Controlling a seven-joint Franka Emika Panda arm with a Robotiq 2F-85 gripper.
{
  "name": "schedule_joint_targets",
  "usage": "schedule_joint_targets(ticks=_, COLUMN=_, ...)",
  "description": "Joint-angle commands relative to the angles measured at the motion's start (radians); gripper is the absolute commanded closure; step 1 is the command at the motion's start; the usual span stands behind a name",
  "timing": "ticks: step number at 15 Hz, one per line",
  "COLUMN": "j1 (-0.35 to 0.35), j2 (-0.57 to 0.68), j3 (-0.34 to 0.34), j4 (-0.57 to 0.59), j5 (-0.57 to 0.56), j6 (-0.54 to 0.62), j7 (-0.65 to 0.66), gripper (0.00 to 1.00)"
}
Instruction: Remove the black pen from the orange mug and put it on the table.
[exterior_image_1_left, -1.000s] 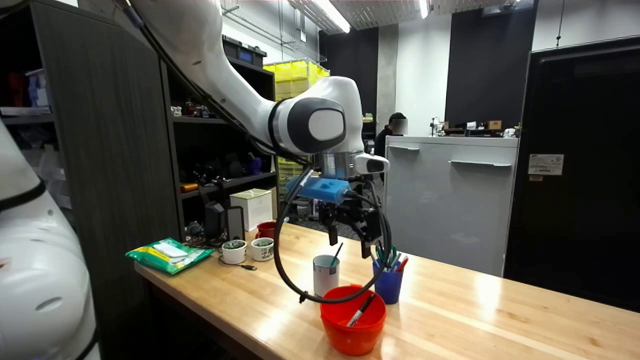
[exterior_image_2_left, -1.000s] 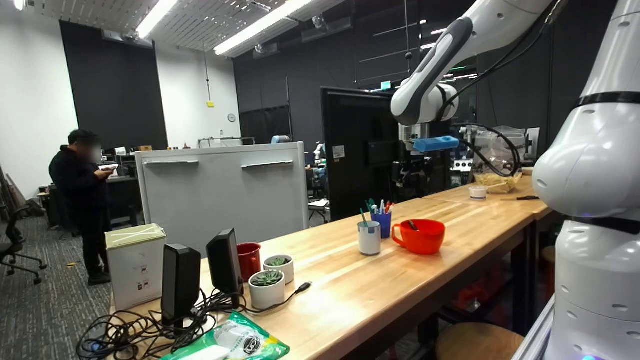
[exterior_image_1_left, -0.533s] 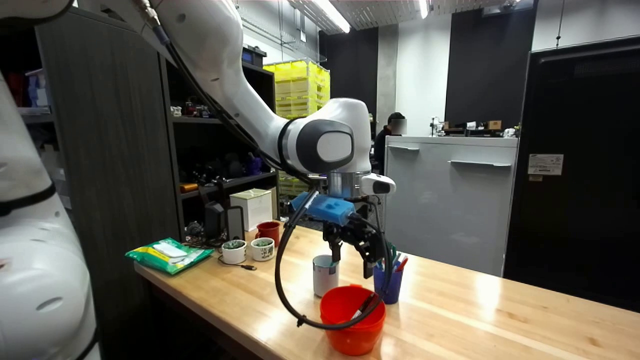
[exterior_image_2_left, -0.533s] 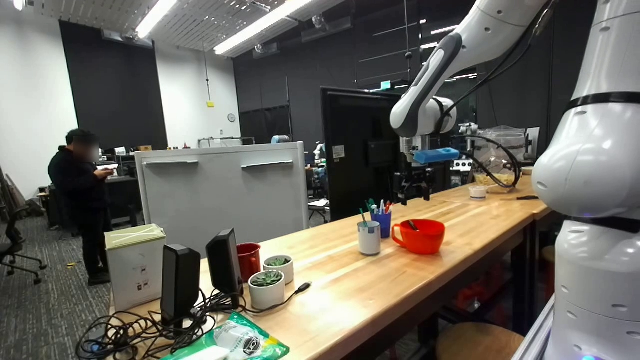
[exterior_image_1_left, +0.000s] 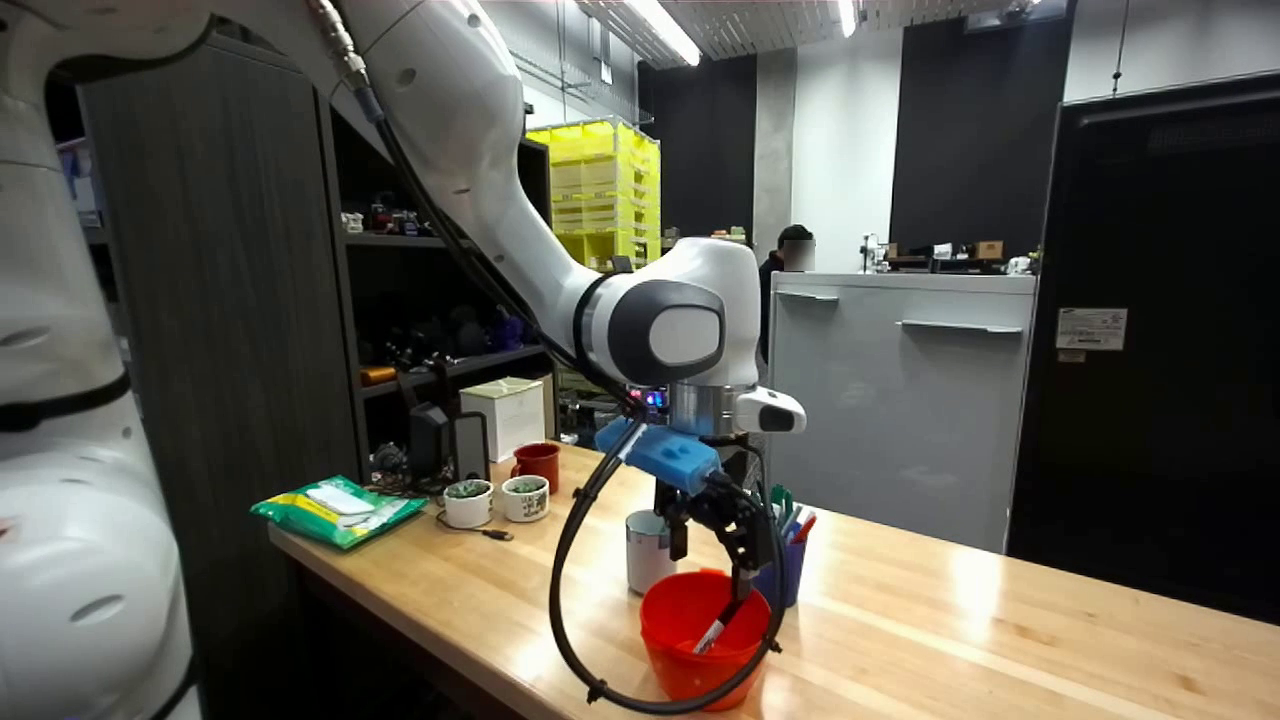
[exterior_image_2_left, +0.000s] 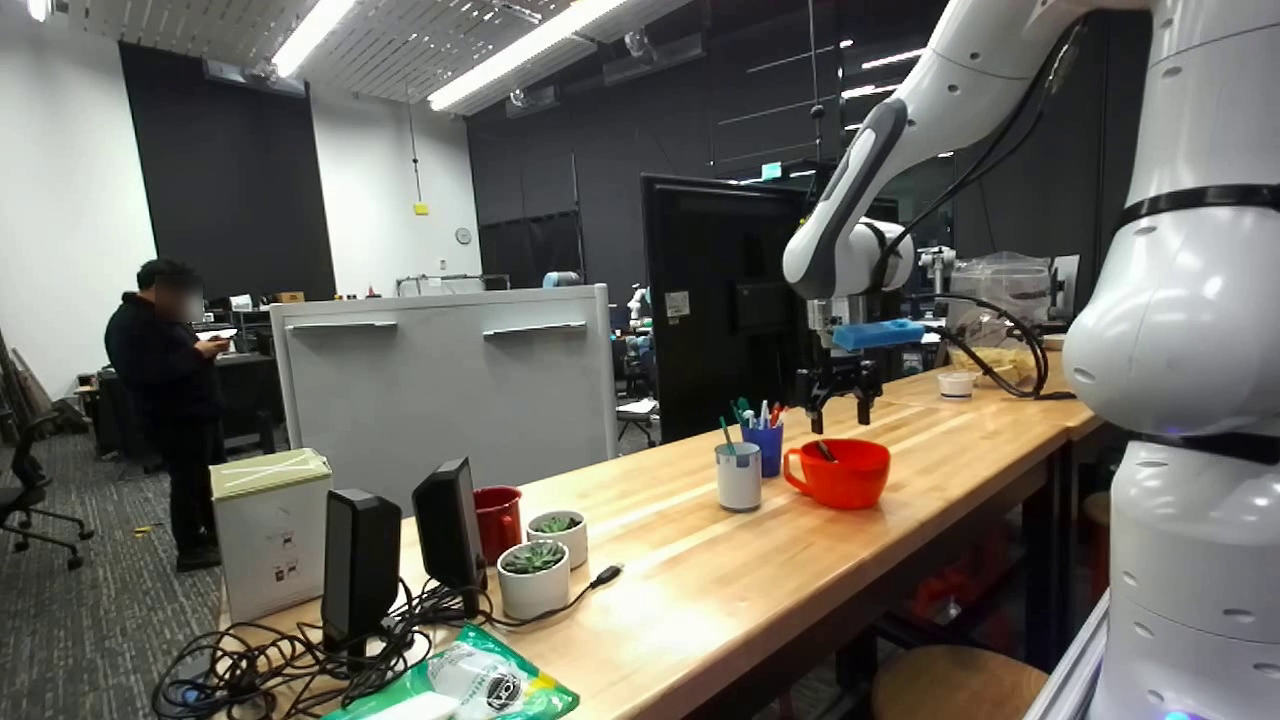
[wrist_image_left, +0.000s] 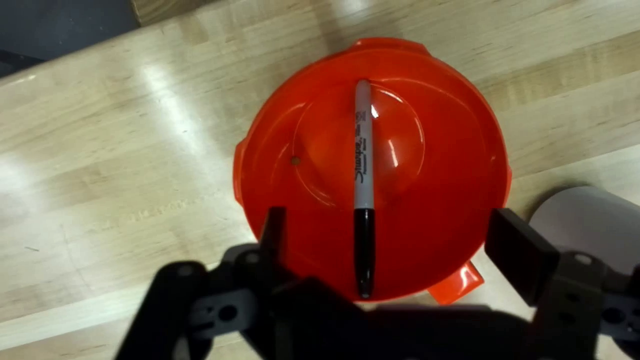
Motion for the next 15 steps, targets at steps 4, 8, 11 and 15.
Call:
schedule_joint_targets(ticks=4, j1=-0.014, j2=0.092, j3=-0.007, j4=0.036, j5=0.086, j6=0.023, j7=-0.083, gripper=0.00)
schedule_joint_targets(ticks=8, j1=-0.016, j2=0.133, j3=-0.002, j4=0.058, j5=0.119, j6=0.016, j7=-0.112, gripper=0.00)
schedule_joint_targets(ticks=11, j1=-0.020, j2=0.158, j3=0.001, j4=0.070, j5=0.137, j6=0.019, j7=-0.127, gripper=0.00)
schedule_joint_targets(ticks=15, j1=-0.027, j2=0.195, j3=0.003, j4=0.091, j5=0.174, j6=0.018, j7=-0.160, gripper=0.00)
